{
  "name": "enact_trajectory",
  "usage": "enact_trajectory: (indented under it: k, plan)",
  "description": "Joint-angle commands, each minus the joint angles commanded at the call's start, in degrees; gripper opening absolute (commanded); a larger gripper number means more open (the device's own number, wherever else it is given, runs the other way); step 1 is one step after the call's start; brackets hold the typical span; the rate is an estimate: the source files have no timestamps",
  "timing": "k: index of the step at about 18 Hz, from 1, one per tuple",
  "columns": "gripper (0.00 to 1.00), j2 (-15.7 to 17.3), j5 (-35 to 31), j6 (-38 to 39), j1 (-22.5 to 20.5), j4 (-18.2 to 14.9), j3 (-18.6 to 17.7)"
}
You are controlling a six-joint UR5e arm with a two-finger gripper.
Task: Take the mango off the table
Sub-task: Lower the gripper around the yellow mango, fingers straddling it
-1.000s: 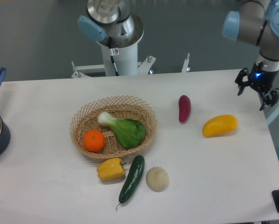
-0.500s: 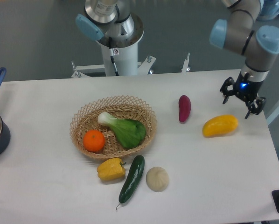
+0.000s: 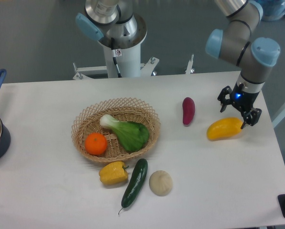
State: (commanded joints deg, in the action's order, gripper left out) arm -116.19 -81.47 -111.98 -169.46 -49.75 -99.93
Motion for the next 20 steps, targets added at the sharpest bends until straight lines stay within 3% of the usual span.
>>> enact_trajectory:
  k: [20]
  plan:
    - [1.00,-1.4,0.1,0.3,0.9,0.1,-1.5]
